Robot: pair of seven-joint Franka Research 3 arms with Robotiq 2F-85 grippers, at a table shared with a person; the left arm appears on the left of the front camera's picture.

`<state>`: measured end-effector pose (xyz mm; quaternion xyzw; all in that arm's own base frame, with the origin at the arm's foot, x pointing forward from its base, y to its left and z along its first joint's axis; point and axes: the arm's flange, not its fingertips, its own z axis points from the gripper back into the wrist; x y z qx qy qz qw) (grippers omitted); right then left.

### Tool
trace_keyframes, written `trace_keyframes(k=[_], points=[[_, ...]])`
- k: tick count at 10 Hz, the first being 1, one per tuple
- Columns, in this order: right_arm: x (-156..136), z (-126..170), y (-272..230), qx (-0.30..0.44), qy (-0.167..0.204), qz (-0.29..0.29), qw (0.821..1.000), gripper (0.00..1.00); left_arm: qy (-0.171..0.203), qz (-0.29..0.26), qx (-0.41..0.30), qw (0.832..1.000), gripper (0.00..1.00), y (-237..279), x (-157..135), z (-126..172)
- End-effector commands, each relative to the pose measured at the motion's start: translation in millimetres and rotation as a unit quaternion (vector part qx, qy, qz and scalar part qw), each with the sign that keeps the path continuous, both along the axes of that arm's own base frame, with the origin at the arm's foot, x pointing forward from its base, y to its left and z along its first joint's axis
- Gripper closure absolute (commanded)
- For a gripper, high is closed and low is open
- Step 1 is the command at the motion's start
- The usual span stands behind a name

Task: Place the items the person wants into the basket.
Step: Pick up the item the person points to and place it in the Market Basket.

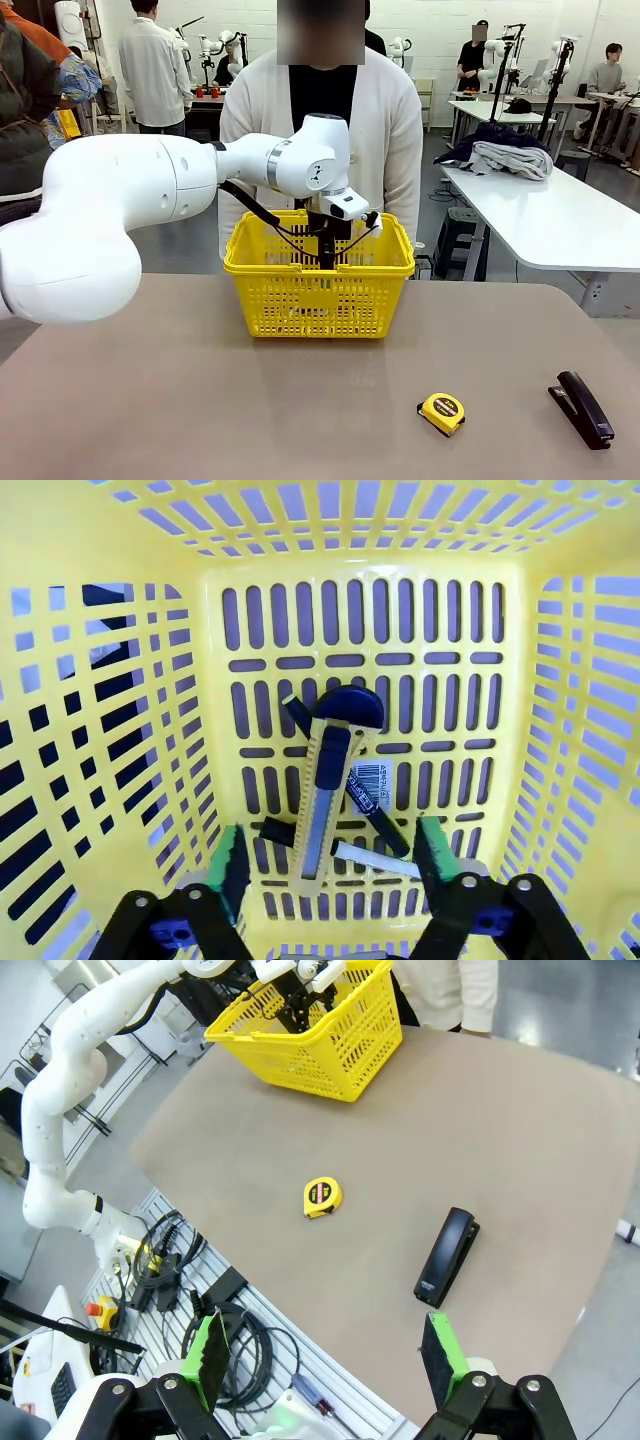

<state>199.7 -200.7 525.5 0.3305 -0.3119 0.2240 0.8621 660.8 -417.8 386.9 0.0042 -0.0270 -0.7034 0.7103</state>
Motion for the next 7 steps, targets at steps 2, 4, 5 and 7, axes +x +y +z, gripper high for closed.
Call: trace_keyframes(k=[2,4,5,7], points=[[1.2,-1.5,0.4,0.012,-0.010,0.005,1.000,0.00,0.004,-0.012,0.001,1.000,0.00,-4.5,10.0,10.8],[1.2,-1.5,0.4,0.012,-0.010,0.005,1.000,0.00,0.005,-0.008,0.000,1.000,0.00,-2.5,8.3,11.3],[1.2,-1.5,0.4,0.012,-0.010,0.005,1.000,0.00,0.005,-0.007,0.001,1.000,0.00,-2.8,7.7,11.9],[1.2,-1.5,0.4,0.012,-0.010,0.005,1.000,0.00,0.002,-0.001,0.020,1.000,0.00,-3.8,-1.1,19.8]])
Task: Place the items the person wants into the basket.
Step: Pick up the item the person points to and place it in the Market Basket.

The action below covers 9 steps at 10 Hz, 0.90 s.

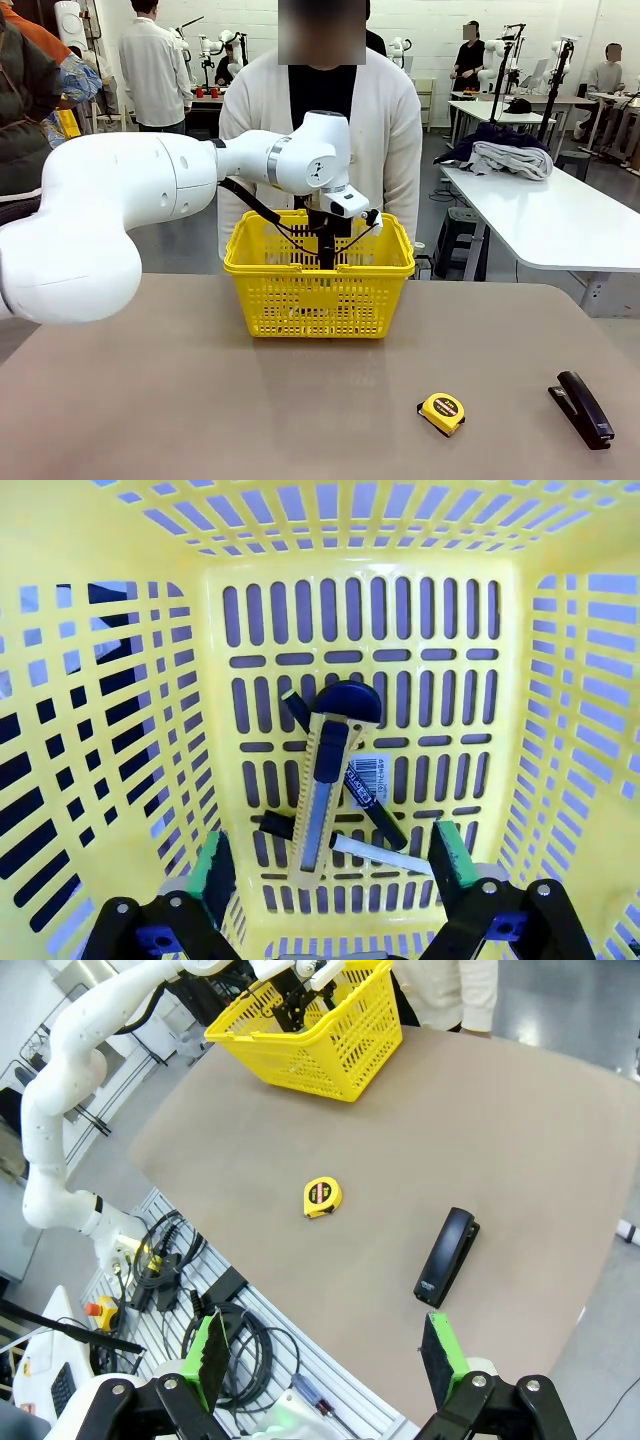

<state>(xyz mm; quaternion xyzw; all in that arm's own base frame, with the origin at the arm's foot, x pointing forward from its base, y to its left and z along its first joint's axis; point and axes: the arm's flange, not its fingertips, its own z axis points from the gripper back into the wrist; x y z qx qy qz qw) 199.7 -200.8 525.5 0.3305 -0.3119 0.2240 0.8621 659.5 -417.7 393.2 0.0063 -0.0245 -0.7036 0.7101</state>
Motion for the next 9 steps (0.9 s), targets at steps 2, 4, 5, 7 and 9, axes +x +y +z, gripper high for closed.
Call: trace_keyframes(k=[2,4,5,7,9], points=[[1.3,-1.5,0.4,0.012,-0.010,0.005,1.000,0.00,-0.009,0.003,0.033,0.999,0.00,10.7,-55.3,58.6],[1.3,-1.5,0.4,0.012,-0.010,0.005,1.000,0.00,-0.016,0.043,0.020,0.999,0.00,41.9,-122.0,95.7],[1.3,-1.5,0.4,0.012,-0.010,0.005,1.000,0.00,-0.021,0.057,-0.001,0.998,0.00,62.4,-150.0,105.7],[1.3,-1.5,0.4,0.012,-0.010,0.005,1.000,0.00,-0.067,0.102,-0.046,0.991,0.00,109.2,-203.0,124.2],[1.3,-1.5,0.4,0.012,-0.010,0.005,1.000,0.00,-0.109,0.148,-0.080,0.980,0.00,152.9,-242.0,138.7]])
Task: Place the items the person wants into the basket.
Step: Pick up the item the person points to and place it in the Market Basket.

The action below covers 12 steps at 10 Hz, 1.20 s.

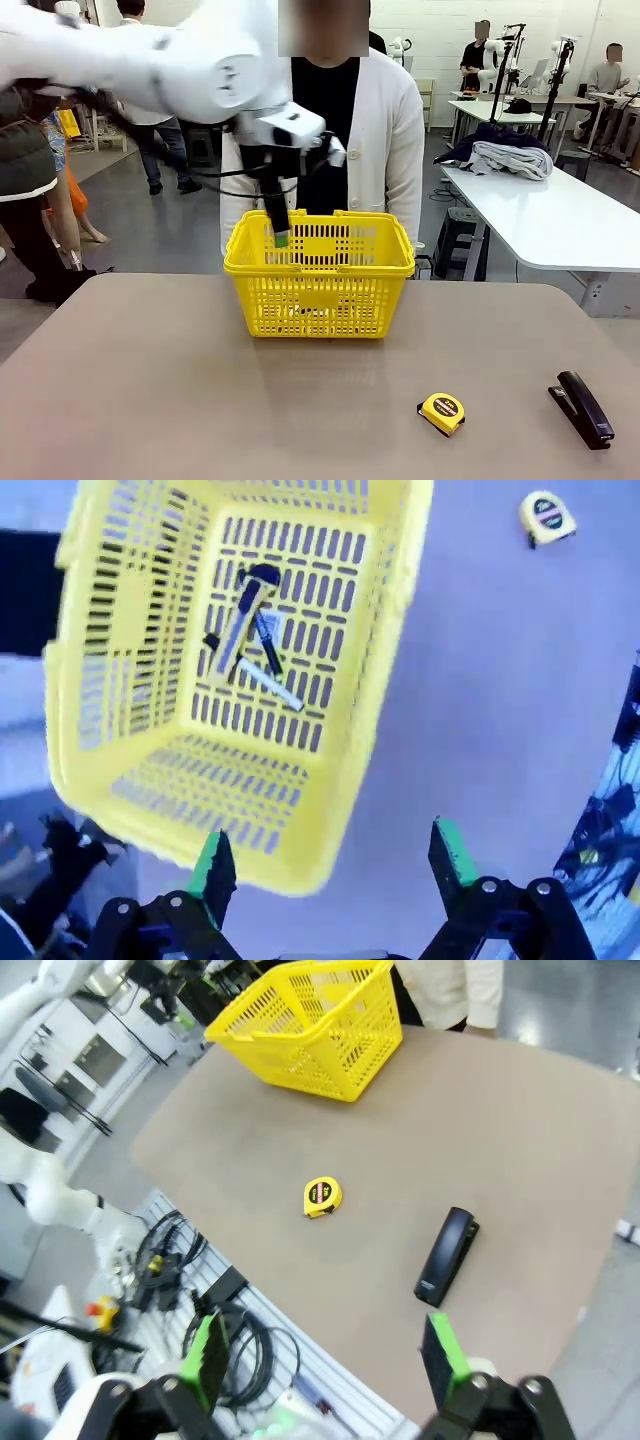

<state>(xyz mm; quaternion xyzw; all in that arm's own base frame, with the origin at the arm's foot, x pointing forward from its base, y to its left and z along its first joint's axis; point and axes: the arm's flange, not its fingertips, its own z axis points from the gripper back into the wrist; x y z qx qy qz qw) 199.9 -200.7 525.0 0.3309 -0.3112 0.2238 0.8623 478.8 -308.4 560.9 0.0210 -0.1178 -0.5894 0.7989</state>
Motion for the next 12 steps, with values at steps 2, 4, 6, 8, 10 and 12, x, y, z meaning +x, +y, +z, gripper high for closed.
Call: trace_keyframes(k=[2,4,6,8,10,12], points=[[1.1,-1.0,0.3,0.011,-0.011,0.005,1.000,0.00,-0.041,0.041,-0.061,0.996,0.00,87.2,-79.1,-31.7],[1.1,-1.0,0.3,0.011,-0.011,0.005,1.000,0.00,-0.028,0.062,-0.086,0.994,0.00,102.8,-68.6,-43.9],[1.1,-1.0,0.3,0.011,-0.011,0.005,1.000,0.00,-0.001,0.057,-0.088,0.994,0.00,109.7,-47.7,-53.9],[1.1,-1.0,0.3,0.011,-0.011,0.005,1.000,0.00,0.023,0.061,-0.090,0.994,0.00,115.9,-35.6,-62.6],[1.1,-1.0,0.3,0.011,-0.011,0.005,1.000,0.00,0.033,0.066,-0.064,0.995,0.00,117.8,-33.3,-65.5],[1.1,-1.0,0.3,0.011,-0.011,0.005,1.000,0.00,0.039,0.072,-0.042,0.996,0.00,124.0,-34.4,-66.3]])
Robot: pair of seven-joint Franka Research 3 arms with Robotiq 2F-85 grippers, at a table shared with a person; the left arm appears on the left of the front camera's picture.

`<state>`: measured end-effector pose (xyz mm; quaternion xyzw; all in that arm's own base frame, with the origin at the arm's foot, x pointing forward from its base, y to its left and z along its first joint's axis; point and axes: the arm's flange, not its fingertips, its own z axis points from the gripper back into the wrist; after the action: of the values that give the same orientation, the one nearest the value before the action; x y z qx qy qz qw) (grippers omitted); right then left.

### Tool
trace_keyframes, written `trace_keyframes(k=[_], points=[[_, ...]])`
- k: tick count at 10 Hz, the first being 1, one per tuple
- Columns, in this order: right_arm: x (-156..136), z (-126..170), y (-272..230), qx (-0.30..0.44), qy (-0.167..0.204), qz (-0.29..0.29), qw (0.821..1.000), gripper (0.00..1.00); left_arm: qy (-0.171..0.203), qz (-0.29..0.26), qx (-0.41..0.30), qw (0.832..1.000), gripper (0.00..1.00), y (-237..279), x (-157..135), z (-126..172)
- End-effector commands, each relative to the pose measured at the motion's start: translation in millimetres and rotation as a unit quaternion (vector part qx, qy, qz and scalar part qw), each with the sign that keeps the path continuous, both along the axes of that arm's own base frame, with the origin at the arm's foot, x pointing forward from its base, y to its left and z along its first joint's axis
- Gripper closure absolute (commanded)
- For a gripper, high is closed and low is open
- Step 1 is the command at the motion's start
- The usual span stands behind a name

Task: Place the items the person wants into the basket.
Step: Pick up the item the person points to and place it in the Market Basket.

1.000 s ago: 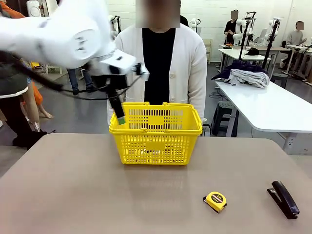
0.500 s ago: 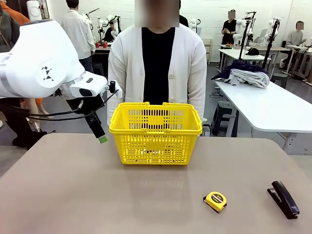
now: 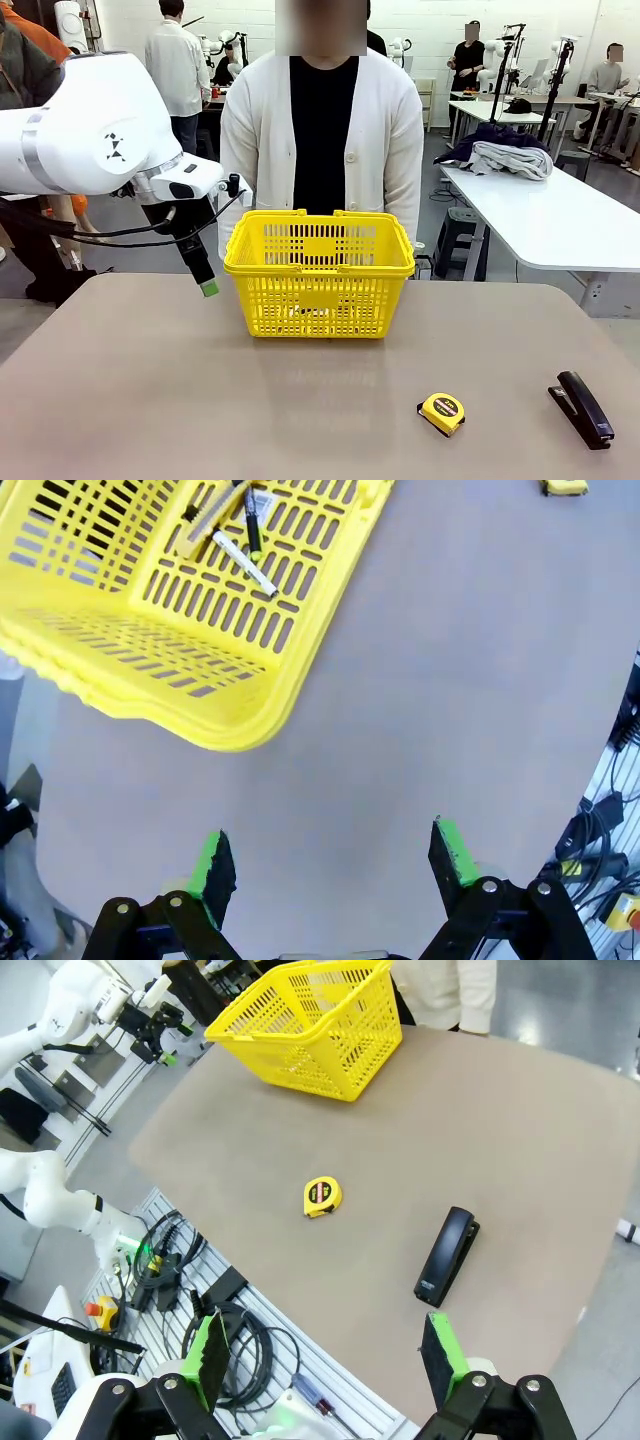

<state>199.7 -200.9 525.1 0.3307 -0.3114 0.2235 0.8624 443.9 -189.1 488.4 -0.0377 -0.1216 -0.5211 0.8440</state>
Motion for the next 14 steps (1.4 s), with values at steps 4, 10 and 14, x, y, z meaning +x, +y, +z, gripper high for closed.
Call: trace_keyframes(k=[4,10,14], points=[[1.3,-1.1,0.5,0.012,-0.011,0.005,1.000,0.00,-0.008,0.000,-0.005,1.000,0.00,-2.7,0.8,0.0],[1.3,-1.1,0.5,0.012,-0.011,0.005,1.000,0.00,0.012,-0.089,-0.198,0.976,0.00,90.5,-45.9,72.0],[1.3,-1.1,0.5,0.012,-0.011,0.005,1.000,0.00,-0.062,-0.048,-0.240,0.968,0.00,179.4,-117.0,96.5]])
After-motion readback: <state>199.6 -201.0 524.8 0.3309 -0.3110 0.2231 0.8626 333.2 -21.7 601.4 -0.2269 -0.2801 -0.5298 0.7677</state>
